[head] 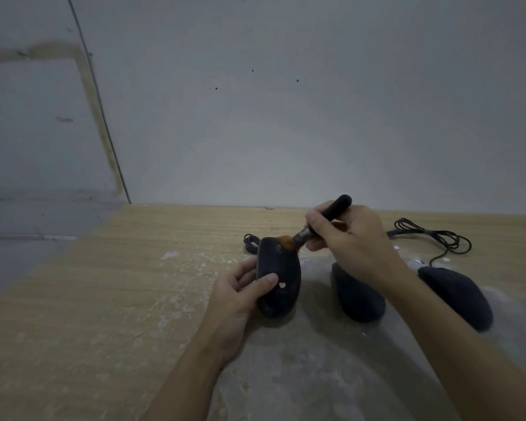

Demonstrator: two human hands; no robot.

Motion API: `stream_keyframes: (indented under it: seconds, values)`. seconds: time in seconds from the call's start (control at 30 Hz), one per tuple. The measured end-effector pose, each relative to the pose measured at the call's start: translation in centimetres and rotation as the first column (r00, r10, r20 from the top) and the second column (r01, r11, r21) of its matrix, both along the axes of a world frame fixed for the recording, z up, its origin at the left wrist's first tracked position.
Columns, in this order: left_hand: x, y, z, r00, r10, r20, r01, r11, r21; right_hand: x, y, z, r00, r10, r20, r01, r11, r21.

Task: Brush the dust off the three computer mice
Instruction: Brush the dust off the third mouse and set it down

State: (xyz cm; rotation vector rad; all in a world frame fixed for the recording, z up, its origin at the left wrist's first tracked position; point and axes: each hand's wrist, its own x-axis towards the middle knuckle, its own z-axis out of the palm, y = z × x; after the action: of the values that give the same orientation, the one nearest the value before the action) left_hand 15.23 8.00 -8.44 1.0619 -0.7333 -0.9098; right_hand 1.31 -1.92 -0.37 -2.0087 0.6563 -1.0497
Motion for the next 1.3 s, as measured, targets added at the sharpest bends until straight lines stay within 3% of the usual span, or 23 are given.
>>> stream_keyframes:
  seconds: [0.07, 0.17, 0.27, 0.4, 0.53, 0.6, 0.7, 0.77, 0.9, 1.03, 1.17, 1.3]
  values:
    - [0.0, 0.0, 0.1, 1.000, 0.008, -0.021, -0.008, 1.000, -0.003, -0.5, -0.2, 0.5, 0.995, 0.101, -0.002, -0.100, 0.993, 0.063]
    - [0.0, 0.1, 0.4, 0.996, 0.034, -0.085, -0.033, 0.999, 0.007, -0.5, 0.3, 0.7, 0.989, 0.145, -0.029, -0.145, 0.989, 0.007]
    - [0.1, 0.0, 0.4, 0.983, 0.110, -0.145, -0.101, 0.993, 0.068, -0.2, 0.9, 0.6, 0.967, 0.250, -0.053, -0.247, 0.968, 0.053]
    - [0.0, -0.1, 0.4, 0.970, 0.123, -0.211, -0.107, 0.991, 0.084, 0.2, 1.7, 0.5, 0.974, 0.222, -0.041, -0.224, 0.973, -0.049]
    - [0.0, -0.3, 0.5, 0.962, 0.180, -0.207, -0.162, 0.982, 0.098, 0.3, 2.3, 0.6, 0.941, 0.327, -0.092, -0.327, 0.945, 0.010]
    - [0.0, -0.4, 0.7, 0.951, 0.196, -0.238, -0.179, 0.979, 0.094, 0.4, 2.4, 0.5, 0.947, 0.310, -0.085, -0.314, 0.948, -0.041]
    - [0.2, -0.2, 0.7, 0.928, 0.180, -0.325, -0.163, 0.983, 0.080, 0.8, 3.1, 0.3, 0.926, 0.322, -0.200, -0.349, 0.929, -0.124]
    - [0.3, 0.0, 0.8, 0.925, 0.136, -0.356, -0.117, 0.990, 0.074, 0.9, 3.5, 0.2, 0.891, 0.353, -0.286, -0.390, 0.917, -0.081]
    - [0.4, 0.1, 1.1, 0.919, 0.128, -0.372, -0.110, 0.991, 0.069, 1.0, 3.2, 0.0, 0.939, 0.309, -0.150, -0.326, 0.939, -0.110]
    - [0.3, -0.1, 1.0, 0.909, 0.111, -0.401, -0.095, 0.994, 0.062, 0.9, 3.3, -0.1, 0.867, 0.386, -0.315, -0.404, 0.915, 0.010]
    - [0.7, -0.2, 0.8, 0.906, 0.125, -0.405, -0.118, 0.992, 0.041, 0.7, 2.9, 0.2, 0.917, 0.373, -0.144, -0.379, 0.925, -0.014]
    - [0.3, -0.2, 0.8, 0.914, 0.115, -0.388, -0.110, 0.993, 0.034, 0.9, 2.8, -0.4, 0.850, 0.419, -0.320, -0.422, 0.904, 0.062]
